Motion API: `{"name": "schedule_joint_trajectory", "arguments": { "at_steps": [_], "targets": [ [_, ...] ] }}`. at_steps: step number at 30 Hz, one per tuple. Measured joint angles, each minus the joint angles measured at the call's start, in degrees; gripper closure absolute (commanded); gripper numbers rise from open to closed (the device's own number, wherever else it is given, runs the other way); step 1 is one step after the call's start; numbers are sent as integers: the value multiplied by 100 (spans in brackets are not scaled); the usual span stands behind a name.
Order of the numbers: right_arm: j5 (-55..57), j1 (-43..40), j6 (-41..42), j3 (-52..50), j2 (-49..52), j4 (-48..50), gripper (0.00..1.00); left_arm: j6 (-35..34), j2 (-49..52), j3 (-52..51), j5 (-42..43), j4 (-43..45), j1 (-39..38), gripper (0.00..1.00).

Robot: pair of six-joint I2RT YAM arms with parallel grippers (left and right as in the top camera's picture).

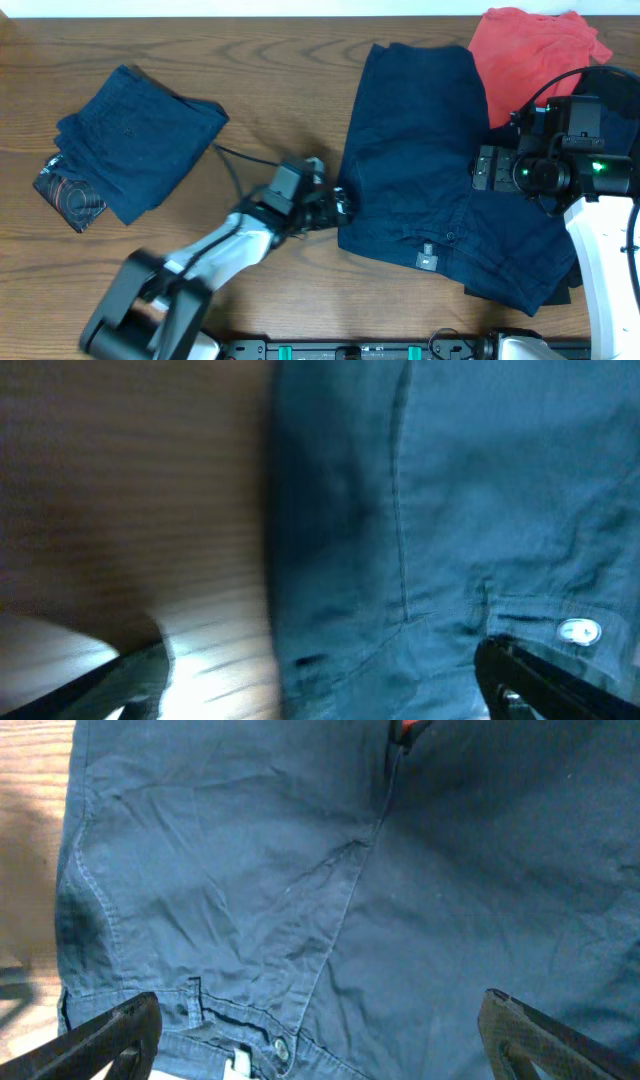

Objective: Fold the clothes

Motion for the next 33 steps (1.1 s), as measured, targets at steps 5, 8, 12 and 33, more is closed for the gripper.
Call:
{"name": "schedule_joint_trajectory", "arguments": {
  "at_steps": [5, 8, 12, 33],
  "targets": [
    [13, 0, 0, 0, 0, -42, 1, -772, 507, 107, 122, 599, -520, 87],
    [37, 0, 0, 0, 0, -42, 1, -944, 691, 92, 190, 621, -734, 94],
    [66, 0, 0, 0, 0, -42, 2, -894, 678, 72, 293, 514, -728, 94],
    [212, -81, 0, 2, 2, -164, 7, 1657, -887, 2435, -114, -3783, 3565, 46]
  ]
}}
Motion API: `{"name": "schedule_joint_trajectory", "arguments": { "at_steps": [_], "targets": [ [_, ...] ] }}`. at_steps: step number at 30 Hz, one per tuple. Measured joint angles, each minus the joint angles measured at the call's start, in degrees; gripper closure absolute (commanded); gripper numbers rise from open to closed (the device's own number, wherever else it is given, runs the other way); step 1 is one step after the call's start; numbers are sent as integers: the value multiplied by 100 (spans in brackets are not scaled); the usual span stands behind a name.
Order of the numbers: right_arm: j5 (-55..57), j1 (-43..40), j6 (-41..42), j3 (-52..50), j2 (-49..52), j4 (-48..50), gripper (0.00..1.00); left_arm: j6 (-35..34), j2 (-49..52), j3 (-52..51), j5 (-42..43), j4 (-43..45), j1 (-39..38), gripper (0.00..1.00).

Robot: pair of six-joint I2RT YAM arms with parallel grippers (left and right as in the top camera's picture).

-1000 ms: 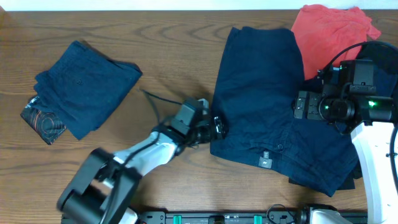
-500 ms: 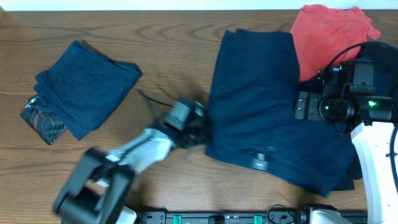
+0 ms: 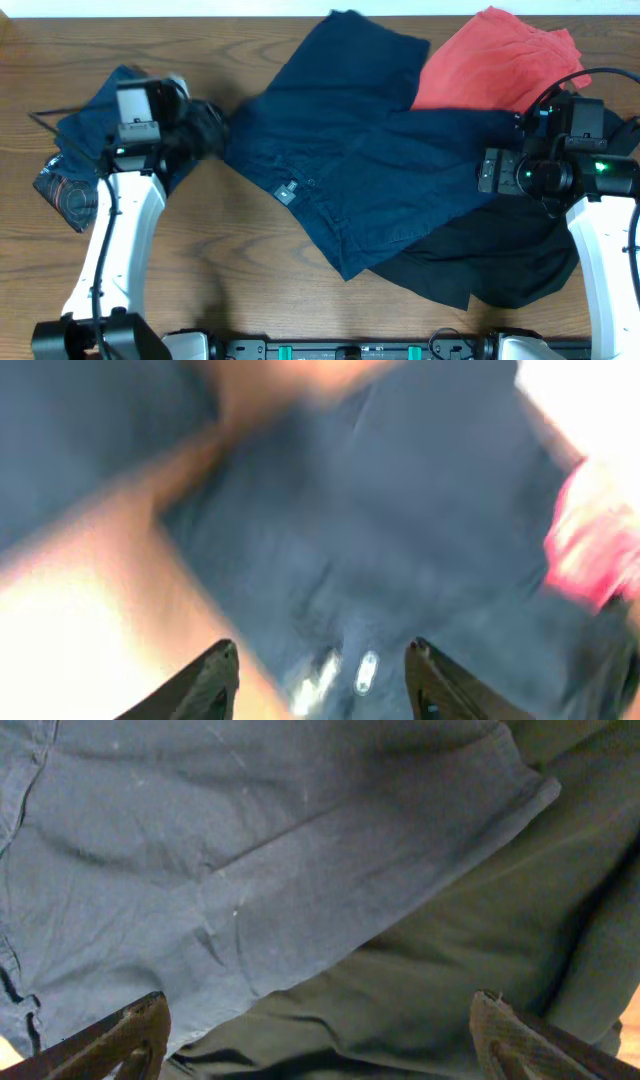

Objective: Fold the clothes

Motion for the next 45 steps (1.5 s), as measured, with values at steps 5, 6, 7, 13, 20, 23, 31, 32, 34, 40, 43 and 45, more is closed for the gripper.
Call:
{"name": "schedule_joint_trajectory", "arguments": {
  "at_steps": [5, 6, 7, 13, 20, 23, 31, 32, 34, 40, 43, 45],
  "targets": [
    [13, 0, 0, 0, 66, -55, 6, 33, 164, -256, 120, -999, -612, 38],
    [15, 0, 0, -2, 87, -55, 6, 48, 195, -330, 136, -1056, -802, 35],
    [17, 0, 0, -2, 109, -57, 6, 17, 232, -404, 166, -1071, -990, 30],
    [17, 0, 0, 0, 155, -111, 4, -660, 551, -922, 223, -555, -2232, 28],
    [20, 0, 0, 0, 162, -190, 2, -1869, 1172, -1362, 254, 420, -3123, 28],
    [22, 0, 0, -2, 162, -197, 2, -2177, 1397, -1333, 385, 1023, -3276, 29],
    [42, 0, -4, -2, 164, -236, 3, -2015, 1792, -1270, 402, 1648, -3289, 94],
    [44, 0, -7, -2, 164, -251, 5, -1893, 1784, -1233, 400, 1486, -3220, 94],
    [59, 0, -24, -2, 166, -291, 12, -1576, 1749, -1093, 339, 922, -2966, 94],
    [74, 0, -52, -2, 166, -345, 28, -535, 1279, -103, 85, -424, -1703, 94],
    [52, 7, -70, -2, 177, -356, 41, -236, 883, 470, 26, -568, -1207, 94],
    [9, 37, -96, -2, 197, -372, 58, -101, 597, 693, -92, -625, -907, 94]
  ]
}}
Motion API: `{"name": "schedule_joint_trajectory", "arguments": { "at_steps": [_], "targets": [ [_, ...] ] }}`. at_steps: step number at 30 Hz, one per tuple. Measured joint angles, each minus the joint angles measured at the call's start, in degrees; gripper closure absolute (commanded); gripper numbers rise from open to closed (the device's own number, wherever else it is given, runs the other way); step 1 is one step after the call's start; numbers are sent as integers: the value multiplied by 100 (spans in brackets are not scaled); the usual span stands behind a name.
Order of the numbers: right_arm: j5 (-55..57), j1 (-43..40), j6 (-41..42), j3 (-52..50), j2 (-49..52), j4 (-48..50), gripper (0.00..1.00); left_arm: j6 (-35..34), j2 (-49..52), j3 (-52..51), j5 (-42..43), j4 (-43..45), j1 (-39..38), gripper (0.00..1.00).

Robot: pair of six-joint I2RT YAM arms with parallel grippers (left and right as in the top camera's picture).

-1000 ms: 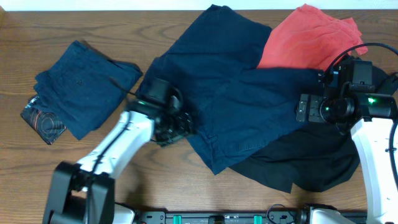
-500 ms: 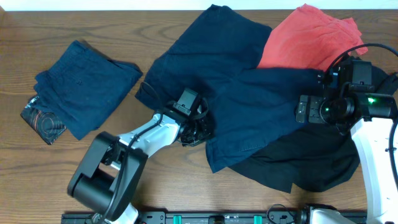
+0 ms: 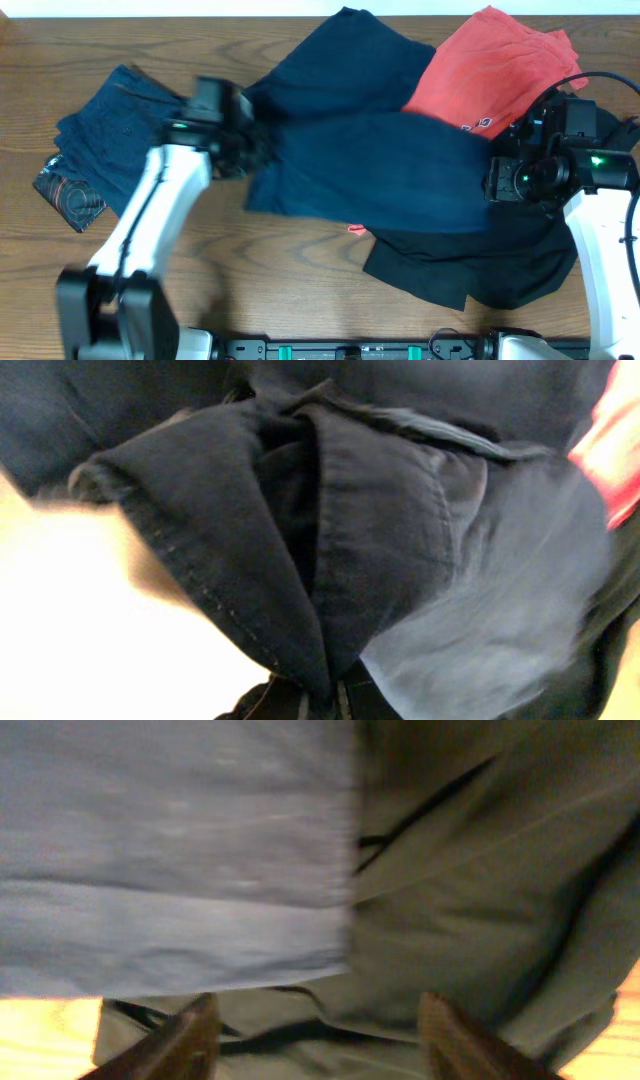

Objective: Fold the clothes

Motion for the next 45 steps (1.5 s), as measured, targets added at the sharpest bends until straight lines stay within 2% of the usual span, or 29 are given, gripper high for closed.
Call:
{"name": "schedule_joint_trajectory", "arguments": {
  "at_steps": [2, 3, 7, 12, 20, 25, 30, 37, 40, 45],
  "targets": [
    [-68, 50, -72, -2, 46, 17, 83, 72, -195, 103, -212, -229, 254, 94],
    [-83, 85, -79, -7, 92, 48, 86, 111, -243, 116, -339, -402, 361, 94],
    [-153, 179, -44, -85, 365, 553, 87, 157, -199, 9, -673, -1113, 557, 94],
    [-295, 186, 98, -166, 946, 1926, 88, 177, -153, -210, -706, -1641, 442, 94],
    [-1270, 321, 542, -175, 2369, 3978, 81, 177, -153, -273, -708, -1620, 140, 94],
    [-1705, 535, 734, -177, 3285, 4507, 76, 177, -153, -273, -710, -1606, 107, 94],
    [-1751, 581, 811, -127, 3648, 4498, 73, 177, -153, -273, -708, -1606, 107, 94],
    [-750, 459, 896, 162, 3595, 3329, 74, 177, -153, -273, -706, -1604, 103, 94],
    [-151, 79, 1027, 188, 3519, 2870, 71, 179, -153, -273, -704, -1587, 98, 94],
    [625, -916, 1043, 188, 3486, 2743, 71, 177, -153, -273, -704, -1589, 96, 94]
  ]
}}
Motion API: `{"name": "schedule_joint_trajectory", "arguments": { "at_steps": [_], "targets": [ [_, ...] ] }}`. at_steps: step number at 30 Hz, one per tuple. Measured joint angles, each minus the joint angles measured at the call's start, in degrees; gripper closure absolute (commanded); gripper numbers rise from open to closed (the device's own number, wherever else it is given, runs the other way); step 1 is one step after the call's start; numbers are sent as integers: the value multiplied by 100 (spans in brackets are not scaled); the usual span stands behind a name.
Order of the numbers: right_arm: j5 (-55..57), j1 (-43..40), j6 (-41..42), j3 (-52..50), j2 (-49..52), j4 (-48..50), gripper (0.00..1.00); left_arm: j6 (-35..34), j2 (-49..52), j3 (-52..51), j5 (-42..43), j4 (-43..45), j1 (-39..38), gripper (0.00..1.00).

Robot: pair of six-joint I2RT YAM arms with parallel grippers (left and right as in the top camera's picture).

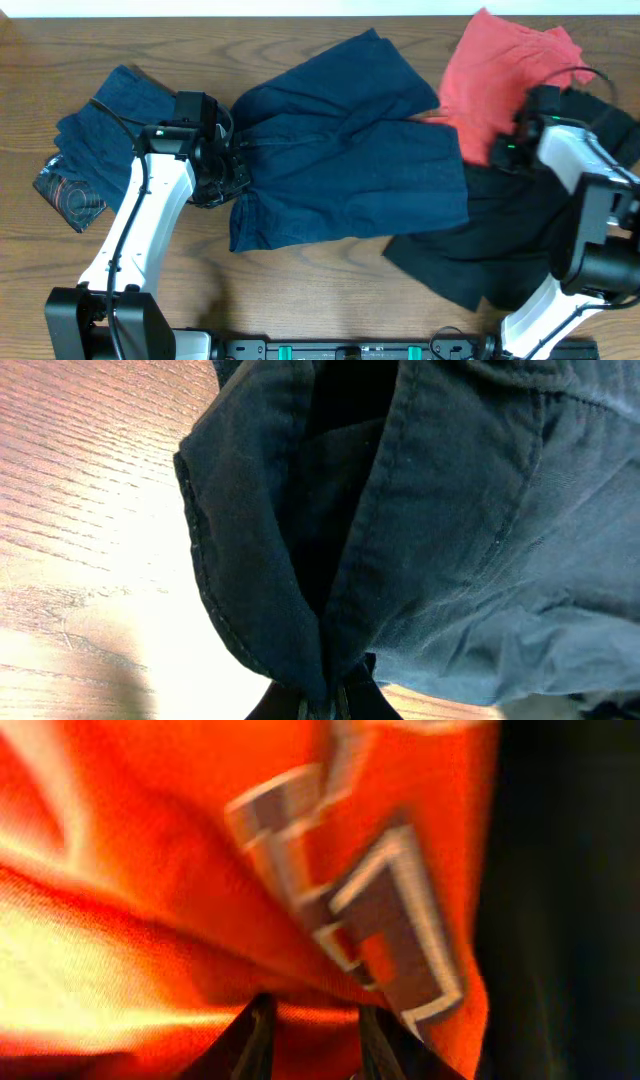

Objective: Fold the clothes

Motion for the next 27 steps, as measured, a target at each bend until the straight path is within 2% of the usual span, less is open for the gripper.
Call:
{"name": "schedule_joint_trajectory", "arguments": {
  "at_steps": [6, 9, 13, 17, 20, 24, 25, 27],
  "targets": [
    [632, -1237, 24, 52, 11, -157, 71, 0, 0, 0, -2, 0, 0, 94],
    [911, -1884, 221, 223, 79, -597, 73, 0, 0, 0, -2, 0, 0, 94],
    [1193, -2723, 472, 610, 295, -1390, 68, 0, 0, -2, -2, 0, 0, 94],
    [732, -3316, 348, 1325, 533, -2103, 66, 2, 0, -4, -2, -2, 0, 93],
    [-179, -3379, -175, 1965, 529, -2328, 62, 2, 0, -4, -2, 0, 0, 93],
    [-1513, -3064, -970, 2461, 352, -2437, 57, 42, 0, -4, -4, 2, 0, 83],
    [-1751, -2922, -1143, 2496, 286, -2511, 57, 44, 0, -4, -7, 0, 0, 78],
    [-2057, -2590, -1414, 2511, 197, -2771, 57, 63, 0, -4, -7, 7, 0, 76]
  ]
}}
